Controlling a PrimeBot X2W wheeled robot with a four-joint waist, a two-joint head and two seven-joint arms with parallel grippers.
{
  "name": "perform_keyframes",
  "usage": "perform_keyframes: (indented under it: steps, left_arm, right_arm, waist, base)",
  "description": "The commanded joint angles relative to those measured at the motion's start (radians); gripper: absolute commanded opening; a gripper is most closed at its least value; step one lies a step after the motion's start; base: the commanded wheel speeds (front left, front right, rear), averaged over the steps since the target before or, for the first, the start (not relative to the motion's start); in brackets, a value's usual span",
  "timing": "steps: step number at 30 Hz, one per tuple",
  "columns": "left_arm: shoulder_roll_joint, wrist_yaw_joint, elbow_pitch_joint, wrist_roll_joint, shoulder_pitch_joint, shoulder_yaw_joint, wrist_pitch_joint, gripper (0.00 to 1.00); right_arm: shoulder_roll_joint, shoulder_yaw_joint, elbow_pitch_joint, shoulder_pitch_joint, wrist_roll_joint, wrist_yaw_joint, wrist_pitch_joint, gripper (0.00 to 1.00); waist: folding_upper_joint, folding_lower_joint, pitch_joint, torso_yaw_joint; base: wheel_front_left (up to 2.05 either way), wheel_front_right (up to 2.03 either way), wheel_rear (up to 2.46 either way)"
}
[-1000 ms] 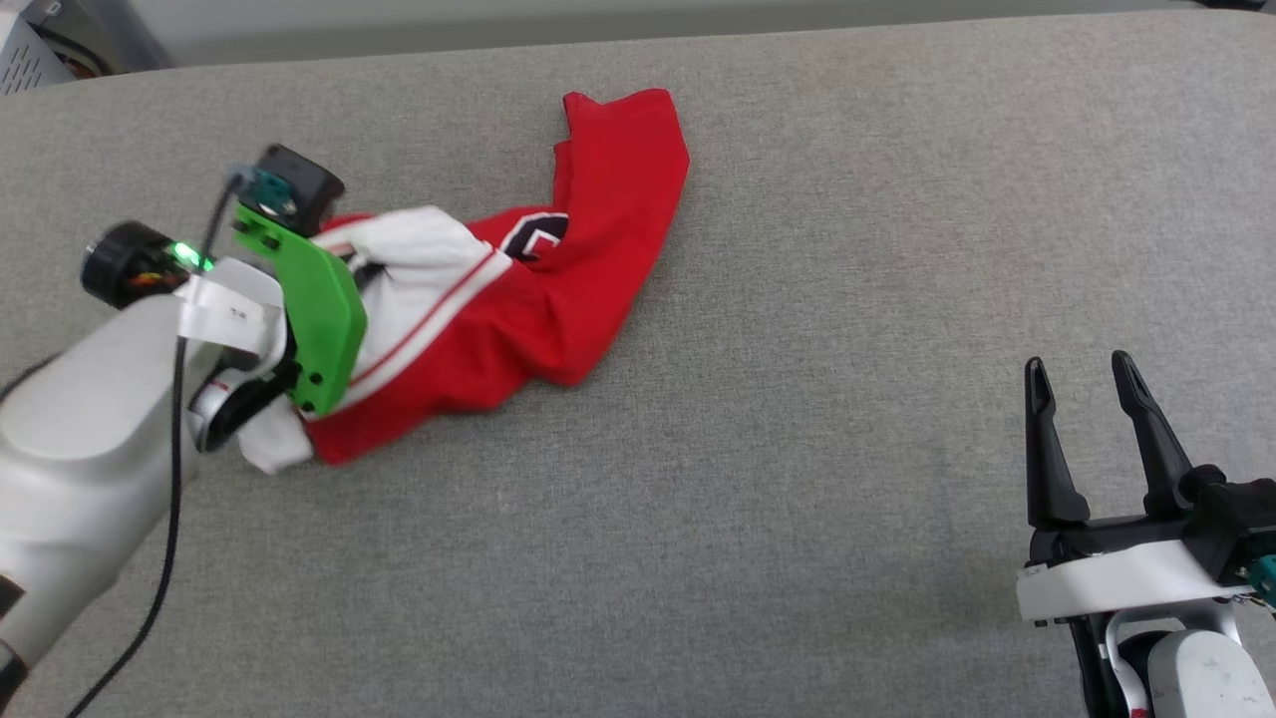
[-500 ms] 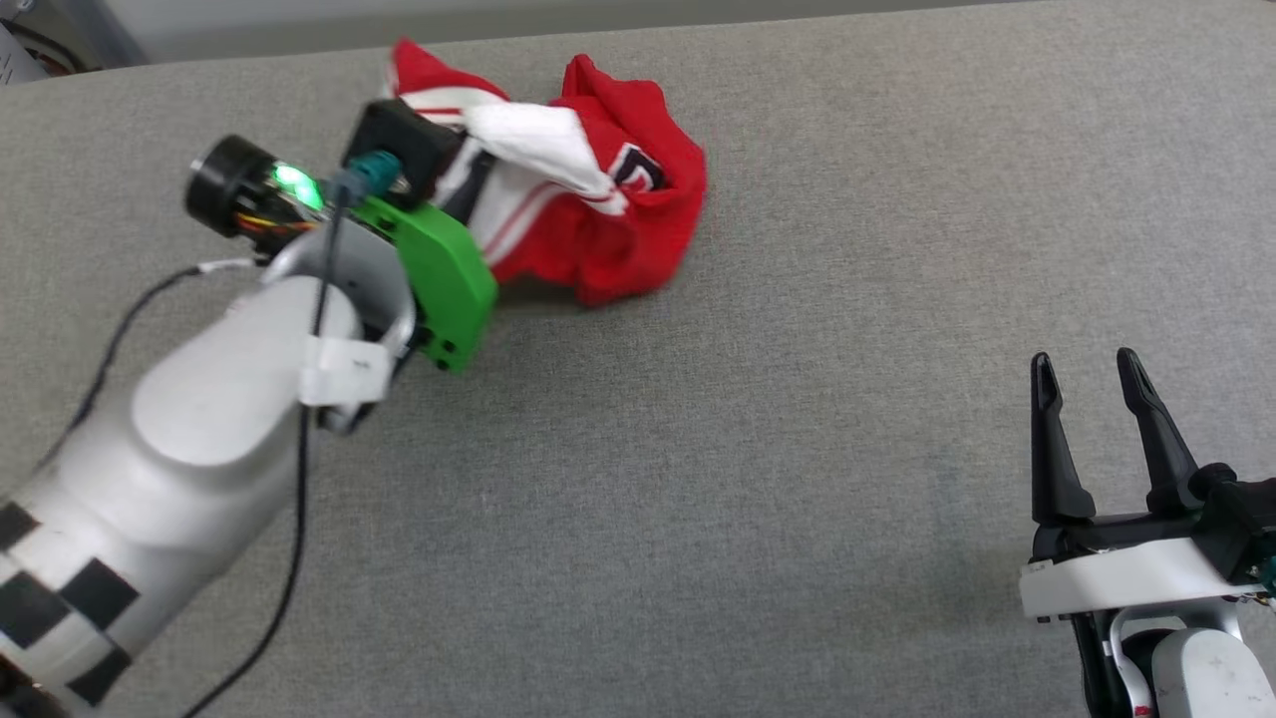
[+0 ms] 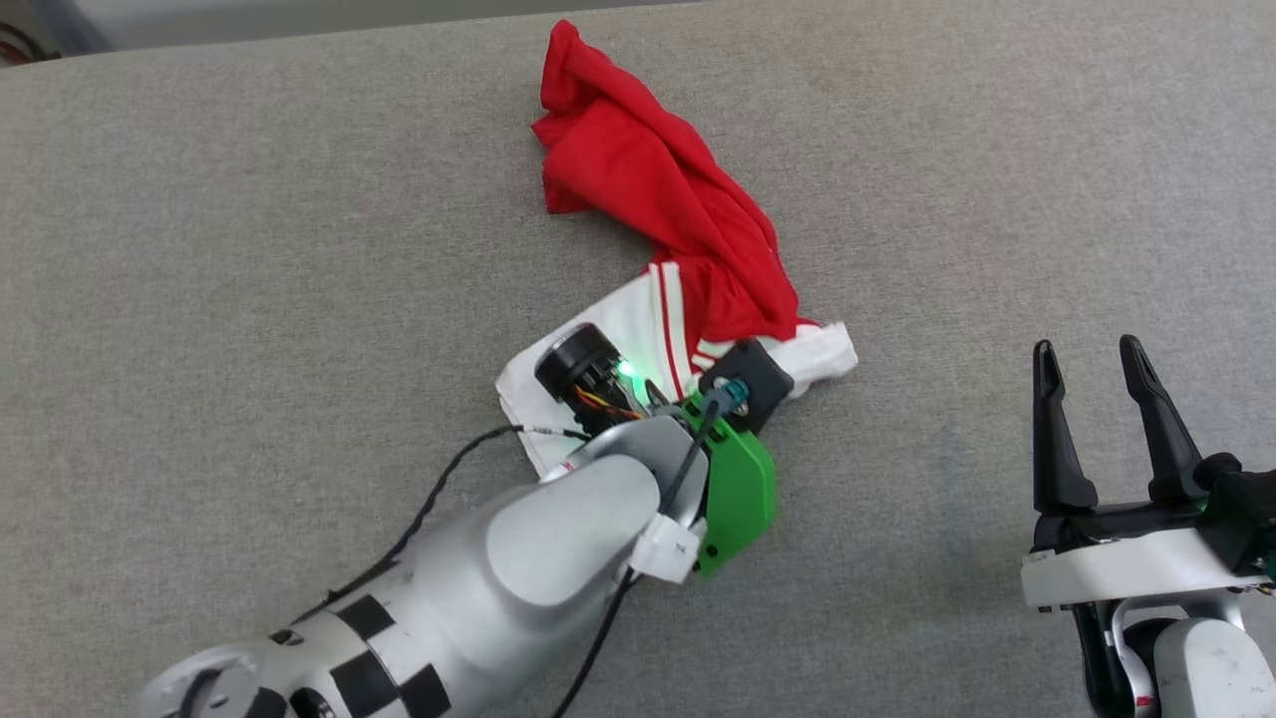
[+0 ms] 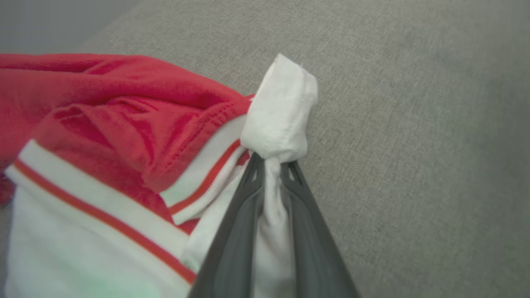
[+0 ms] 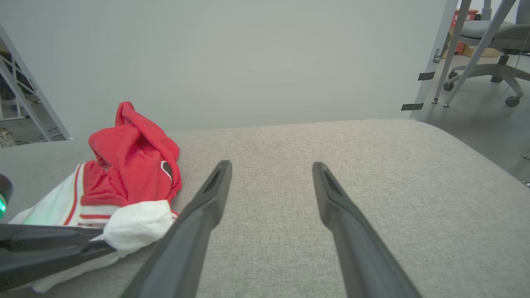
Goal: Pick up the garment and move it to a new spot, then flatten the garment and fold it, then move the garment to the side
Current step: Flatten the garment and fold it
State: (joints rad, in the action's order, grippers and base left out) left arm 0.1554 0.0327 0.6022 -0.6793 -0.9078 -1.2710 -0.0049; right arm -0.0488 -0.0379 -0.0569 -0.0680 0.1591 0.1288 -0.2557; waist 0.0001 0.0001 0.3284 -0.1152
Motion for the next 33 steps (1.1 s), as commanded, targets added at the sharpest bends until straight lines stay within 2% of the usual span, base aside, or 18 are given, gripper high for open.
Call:
perform_keyframes:
  steps: [1,5,8,9,10,16,22,26,29,31,33]
  left_arm:
    - [-0.027,-0.024,0.037,0.025,0.035,-0.005,0.006,0.0]
    - [-0.076,-0.091,0.121,0.035,0.093,-0.008,0.012,0.0]
    - [-0.092,-0.118,0.161,0.028,0.11,-0.008,0.0,0.0]
    - [-0.096,-0.122,0.17,0.033,0.107,-0.008,-0.012,0.44]
    - [-0.098,-0.124,0.172,0.034,0.103,-0.007,-0.029,1.0]
    - [-0.104,-0.093,0.108,0.049,0.059,0.01,-0.157,1.0]
    - [-0.088,-0.014,-0.058,0.053,0.038,0.064,-0.218,1.0]
    - [0.012,0.052,-0.173,0.053,0.025,0.127,-0.224,1.0]
    - [0.124,0.084,-0.246,0.032,0.013,0.189,-0.206,1.0]
    - [0.206,0.095,-0.283,0.035,-0.006,0.212,-0.178,1.0]
    - [0.27,0.079,-0.328,-0.001,-0.015,0.244,-0.146,1.0]
  right_arm:
    - [-0.001,0.0,-0.004,-0.014,-0.001,0.002,-0.006,1.0]
    - [-0.001,-0.007,-0.003,-0.008,-0.003,0.002,-0.006,1.0]
    - [-0.001,-0.012,0.001,-0.001,-0.005,0.002,-0.006,1.0]
    - [-0.001,-0.014,0.003,0.003,-0.007,0.002,-0.006,1.0]
    - [-0.001,-0.016,0.005,0.007,-0.009,0.002,-0.006,1.0]
    - [-0.001,-0.016,0.009,0.036,-0.026,0.002,-0.006,1.0]
    - [-0.001,-0.023,0.006,0.074,-0.036,0.002,-0.006,1.0]
    - [-0.001,-0.022,0.004,0.087,-0.036,0.002,-0.006,1.0]
    - [-0.001,-0.021,0.002,0.091,-0.035,0.002,-0.006,1.0]
    - [-0.001,-0.019,0.002,0.091,-0.035,0.002,-0.006,1.0]
    - [-0.001,-0.019,0.001,0.09,-0.034,0.002,-0.006,1.0]
  waist:
    - [-0.0001,-0.0001,0.011,-0.011]
    - [-0.0001,-0.0001,0.016,-0.015]
    - [-0.0001,-0.0001,0.007,-0.011]
    - [-0.0001,-0.0001,0.0,-0.006]
    - [-0.0001,-0.0001,-0.009,0.0]
    - [-0.0001,-0.0001,-0.082,0.041]
    - [-0.0001,-0.0001,-0.148,0.089]
    - [-0.0001,-0.0001,-0.167,0.11]
    - [-0.0001,-0.0001,-0.17,0.118]
    - [-0.0001,-0.0001,-0.169,0.119]
    - [-0.0001,-0.0001,-0.167,0.12]
  base:
    - [0.0,0.0,0.0]
    - [0.0,0.0,0.0]
    - [0.0,0.0,0.0]
    - [0.0,0.0,0.0]
    - [0.0,0.0,0.0]
    - [0.0,0.0,0.0]
    - [0.0,0.0,0.0]
    - [0.0,0.0,0.0]
    - [0.0,0.0,0.0]
    - [0.0,0.0,0.0]
    - [0.0,0.0,0.0]
